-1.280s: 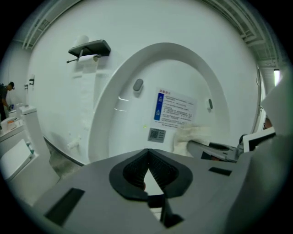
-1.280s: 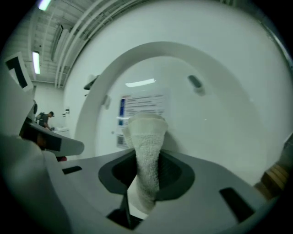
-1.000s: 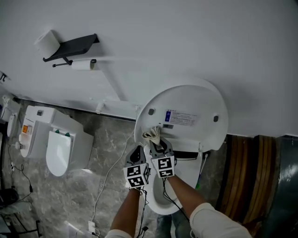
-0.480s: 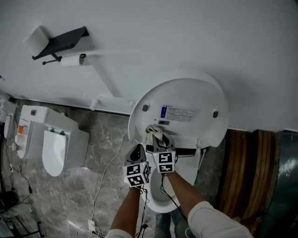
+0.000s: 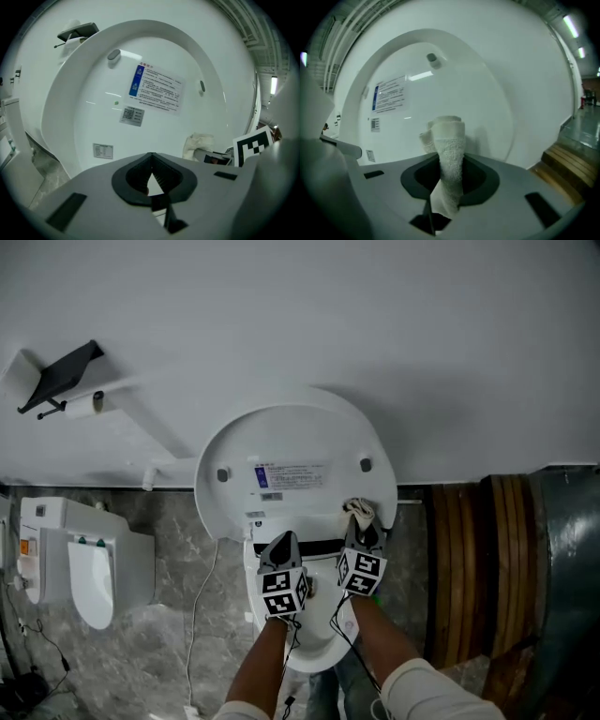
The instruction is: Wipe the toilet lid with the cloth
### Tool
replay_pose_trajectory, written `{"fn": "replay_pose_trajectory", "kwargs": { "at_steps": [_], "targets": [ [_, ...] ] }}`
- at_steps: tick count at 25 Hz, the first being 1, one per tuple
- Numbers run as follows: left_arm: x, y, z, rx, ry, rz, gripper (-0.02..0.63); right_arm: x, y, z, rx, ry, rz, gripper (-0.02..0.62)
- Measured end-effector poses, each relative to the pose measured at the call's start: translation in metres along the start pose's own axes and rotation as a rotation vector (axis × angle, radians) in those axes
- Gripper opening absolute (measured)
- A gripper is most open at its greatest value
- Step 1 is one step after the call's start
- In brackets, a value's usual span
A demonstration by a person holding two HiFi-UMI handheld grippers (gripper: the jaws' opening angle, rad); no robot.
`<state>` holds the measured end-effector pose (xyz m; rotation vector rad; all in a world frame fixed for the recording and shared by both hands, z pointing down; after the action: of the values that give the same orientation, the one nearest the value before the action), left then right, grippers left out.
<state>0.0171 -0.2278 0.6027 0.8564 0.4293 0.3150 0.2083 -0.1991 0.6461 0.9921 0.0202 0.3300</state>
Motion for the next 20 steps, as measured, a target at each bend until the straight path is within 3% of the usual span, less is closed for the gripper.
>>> {"fn": "replay_pose_trajectory", "kwargs": {
  "at_steps": [6,11,16,20],
  "targets": [
    [0.026,-0.002,0.004,-0.001,0.037,0.030,0.012,0.018,0.004,-0.001,-0.003,0.071,0.140,0.095],
    [0.022,-0.015,-0.013,0.043,0.029,0.031,0.012,0.014,-0.001,-0.007,-0.006,0.063,0.129,0.095],
    [0.017,-0.051,-0.049,0.150,0.021,0.029,0.014,-0.014,-0.014,-0.053,0.025,-0.078,0.084,0.095],
    [0.027,-0.101,-0.089,0.217,0.032,0.152,0.022,-0.031,-0.013,-0.120,-0.013,-0.189,0.092,0.095]
  ]
}}
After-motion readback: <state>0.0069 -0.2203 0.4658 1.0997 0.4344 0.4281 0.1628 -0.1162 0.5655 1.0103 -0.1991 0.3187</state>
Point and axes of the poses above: the fingertips, and each gripper's own axes: z forward along the fingers, x to its right, y out of its underside, the point moved 4 cm from there along -z, backward along the fingers, and after that the axes turned 10 degrees about -x, right-handed, at the moved point
